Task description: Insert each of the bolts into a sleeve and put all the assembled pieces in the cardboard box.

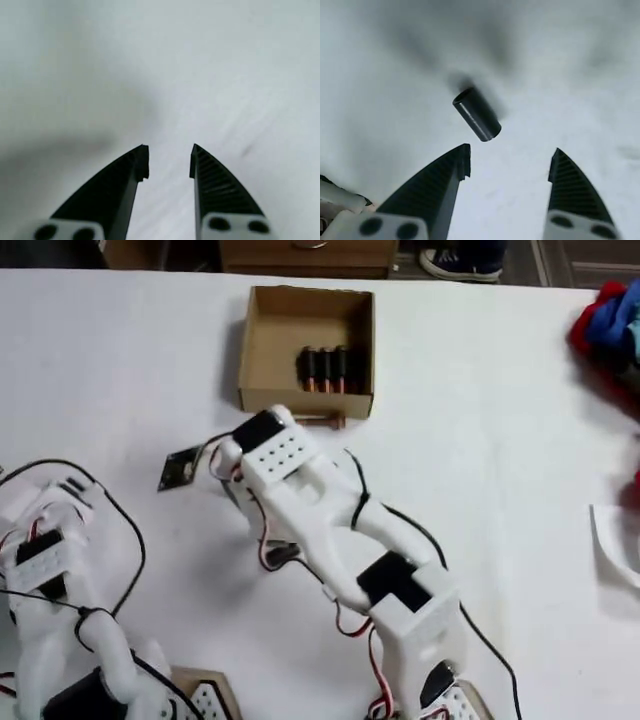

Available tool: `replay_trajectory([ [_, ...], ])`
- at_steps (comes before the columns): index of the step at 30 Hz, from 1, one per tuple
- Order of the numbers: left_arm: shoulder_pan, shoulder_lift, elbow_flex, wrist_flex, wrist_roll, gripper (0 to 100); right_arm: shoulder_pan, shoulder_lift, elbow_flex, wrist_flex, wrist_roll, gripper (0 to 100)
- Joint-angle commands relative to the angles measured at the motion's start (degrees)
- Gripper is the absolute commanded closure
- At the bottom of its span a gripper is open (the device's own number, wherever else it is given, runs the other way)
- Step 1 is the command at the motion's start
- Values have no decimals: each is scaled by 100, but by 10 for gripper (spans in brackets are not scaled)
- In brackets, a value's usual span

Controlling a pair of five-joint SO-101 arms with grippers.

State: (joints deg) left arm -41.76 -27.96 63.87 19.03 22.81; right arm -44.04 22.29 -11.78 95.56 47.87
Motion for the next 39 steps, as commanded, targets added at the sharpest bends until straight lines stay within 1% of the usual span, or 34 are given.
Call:
replay_trajectory([
  [1, -62, -167, -277, -88, 44, 845, -75, -40, 105, 57, 229, 776],
  [4, -70, -176, -277, -88, 44, 845, -233, -40, 387, 57, 651, 781],
  [10, -70, -193, -277, -70, 53, 845, -664, -40, 712, -163, 677, 780],
  [14, -70, -193, -277, -62, 62, 845, -646, 75, 879, -532, 677, 780],
  [19, -70, -193, -277, -62, 53, 845, -629, 567, 862, -778, 695, 782],
  [25, -70, -193, -277, -62, 53, 845, -611, 1086, 633, -848, 695, 784],
  [26, -70, -193, -277, -62, 53, 845, -549, 1147, 536, -840, 686, 793],
  [28, -70, -193, -277, -62, 53, 845, -444, 1279, 334, -840, 677, 861],
  [30, -70, -193, -277, -62, 53, 845, -268, 1393, 97, -840, 484, 983],
  [31, -70, -193, -277, -62, 53, 845, -163, 1455, -18, -840, 281, 983],
  [32, -70, -193, -277, -62, 53, 845, -40, 1499, -132, -831, 62, 961],
  [34, -70, -193, -277, -62, 53, 845, 189, 1543, -334, -831, -211, 983],
  [39, -70, -193, -277, -62, 53, 845, 699, 1587, -818, -840, -782, 978],
])
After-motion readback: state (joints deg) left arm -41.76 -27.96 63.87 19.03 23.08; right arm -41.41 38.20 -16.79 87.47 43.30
